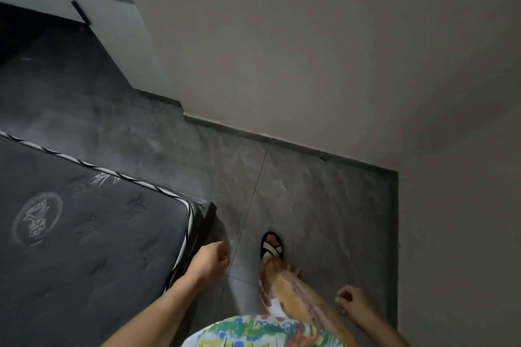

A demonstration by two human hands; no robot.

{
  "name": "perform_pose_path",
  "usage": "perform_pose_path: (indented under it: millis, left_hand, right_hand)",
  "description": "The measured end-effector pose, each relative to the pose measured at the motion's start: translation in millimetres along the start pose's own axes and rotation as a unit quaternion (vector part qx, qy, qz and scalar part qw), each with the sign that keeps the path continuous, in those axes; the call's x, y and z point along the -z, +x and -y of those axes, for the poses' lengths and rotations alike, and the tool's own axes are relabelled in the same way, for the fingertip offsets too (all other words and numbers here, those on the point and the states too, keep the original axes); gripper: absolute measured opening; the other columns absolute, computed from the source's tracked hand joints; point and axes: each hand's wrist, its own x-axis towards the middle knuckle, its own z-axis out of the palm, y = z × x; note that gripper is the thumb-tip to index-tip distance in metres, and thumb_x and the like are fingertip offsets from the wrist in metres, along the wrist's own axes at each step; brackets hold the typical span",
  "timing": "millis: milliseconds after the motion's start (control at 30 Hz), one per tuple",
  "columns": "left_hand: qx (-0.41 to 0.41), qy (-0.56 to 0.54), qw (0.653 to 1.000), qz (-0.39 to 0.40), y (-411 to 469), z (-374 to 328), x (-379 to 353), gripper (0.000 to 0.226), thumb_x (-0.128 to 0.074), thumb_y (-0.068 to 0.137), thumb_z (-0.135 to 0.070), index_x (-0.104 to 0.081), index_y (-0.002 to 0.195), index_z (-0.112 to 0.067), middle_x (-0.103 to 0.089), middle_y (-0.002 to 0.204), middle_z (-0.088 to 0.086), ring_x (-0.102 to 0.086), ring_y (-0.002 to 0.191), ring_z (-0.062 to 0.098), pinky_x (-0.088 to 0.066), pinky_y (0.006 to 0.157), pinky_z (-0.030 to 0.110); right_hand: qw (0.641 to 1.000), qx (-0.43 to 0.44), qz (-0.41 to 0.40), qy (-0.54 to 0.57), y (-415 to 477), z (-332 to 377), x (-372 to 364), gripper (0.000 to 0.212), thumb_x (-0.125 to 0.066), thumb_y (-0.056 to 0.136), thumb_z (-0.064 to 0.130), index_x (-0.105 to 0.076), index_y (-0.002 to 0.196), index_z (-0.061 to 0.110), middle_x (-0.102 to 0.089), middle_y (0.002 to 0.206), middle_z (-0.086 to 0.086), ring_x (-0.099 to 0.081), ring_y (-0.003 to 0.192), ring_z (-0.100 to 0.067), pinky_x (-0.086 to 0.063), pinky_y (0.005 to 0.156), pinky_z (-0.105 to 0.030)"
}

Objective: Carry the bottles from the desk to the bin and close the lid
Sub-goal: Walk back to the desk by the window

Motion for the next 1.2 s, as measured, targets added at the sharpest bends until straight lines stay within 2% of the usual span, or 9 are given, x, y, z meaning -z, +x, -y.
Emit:
perform_pose_path:
  millis: [100,233,567,733,833,900,1033,1133,1200]
  left_hand:
    - [0.027,0.000,1.000,-0.003,27,-7,20,0.009,-0.054,0.080,-0.015,-0.061,0.083,-0.011,-0.061,0.084,0.000,-0.063,0.093,0.027,-0.047,0.076,0.033]
    - [0.094,-0.033,0.995,-0.021,50,-8,47,0.006,-0.054,0.082,-0.018,-0.057,0.077,-0.016,-0.065,0.084,0.000,-0.064,0.092,0.025,-0.043,0.070,0.030]
    - [0.244,-0.170,0.954,-0.038,90,28,100,0.020,-0.056,0.076,-0.017,-0.049,0.061,-0.029,-0.064,0.080,-0.006,-0.064,0.089,0.018,-0.049,0.078,0.028]
    - [0.271,-0.220,0.935,-0.066,138,51,153,0.018,-0.053,0.074,-0.017,-0.049,0.061,-0.028,-0.064,0.076,-0.006,-0.063,0.084,0.017,-0.049,0.075,0.029]
    - [0.266,-0.238,0.931,-0.078,173,63,200,0.016,-0.051,0.075,-0.017,-0.049,0.062,-0.027,-0.060,0.071,-0.007,-0.057,0.074,0.014,-0.042,0.066,0.027]
    - [0.241,-0.229,0.940,-0.078,197,70,235,0.017,-0.054,0.079,-0.018,-0.049,0.068,-0.030,-0.061,0.078,-0.006,-0.061,0.084,0.016,-0.040,0.068,0.025]
    - [0.208,-0.228,0.945,-0.109,240,81,301,0.007,-0.055,0.081,-0.021,-0.054,0.079,-0.027,-0.070,0.094,0.000,-0.064,0.094,0.018,-0.049,0.084,0.030]
    - [0.202,-0.257,0.933,-0.147,271,90,345,0.009,-0.056,0.082,-0.020,-0.065,0.086,-0.021,-0.071,0.094,0.001,-0.065,0.094,0.019,-0.051,0.086,0.032]
    - [0.204,-0.274,0.925,-0.167,291,99,372,0.015,-0.057,0.082,-0.019,-0.067,0.092,-0.015,-0.073,0.096,0.004,-0.066,0.094,0.021,-0.051,0.086,0.031]
  right_hand:
    - [0.999,0.039,0.018,-0.011,42,55,39,0.037,-0.065,0.082,-0.002,-0.050,0.057,0.021,-0.054,0.058,-0.001,-0.056,0.047,-0.006,-0.041,0.055,-0.014]
    - [0.993,0.090,0.059,-0.054,89,137,72,0.025,-0.063,0.084,0.003,-0.053,0.064,0.016,-0.056,0.066,-0.007,-0.055,0.073,-0.019,-0.044,0.066,-0.032]
    - [0.945,0.237,0.143,-0.176,190,348,87,0.034,-0.062,0.084,0.012,-0.049,0.063,0.035,-0.058,0.072,0.001,-0.061,0.081,-0.029,-0.052,0.082,-0.045]
    - [0.929,0.261,0.144,-0.219,226,455,93,0.029,-0.062,0.084,0.007,-0.052,0.062,0.023,-0.057,0.069,-0.005,-0.055,0.074,-0.019,-0.051,0.078,-0.040]
    - [0.923,0.252,0.135,-0.258,244,507,101,0.010,-0.060,0.086,0.003,-0.065,0.083,-0.006,-0.055,0.071,-0.010,-0.047,0.060,-0.012,-0.043,0.063,-0.019]
    - [0.920,0.246,0.119,-0.281,257,535,106,0.019,-0.060,0.087,0.003,-0.064,0.093,-0.015,-0.061,0.077,-0.017,-0.049,0.061,-0.013,-0.039,0.062,-0.025]
    - [0.902,0.232,0.102,-0.349,271,585,117,0.019,-0.059,0.088,0.019,-0.067,0.092,0.002,-0.071,0.100,-0.018,-0.065,0.093,-0.025,-0.045,0.077,-0.028]
    - [0.899,0.213,0.103,-0.369,286,621,118,0.019,-0.062,0.086,0.019,-0.068,0.093,0.002,-0.070,0.102,-0.018,-0.066,0.095,-0.027,-0.051,0.088,-0.037]
    - [0.895,0.210,0.108,-0.379,297,651,115,0.014,-0.065,0.084,0.018,-0.068,0.088,0.006,-0.070,0.101,-0.016,-0.066,0.095,-0.023,-0.051,0.084,-0.030]
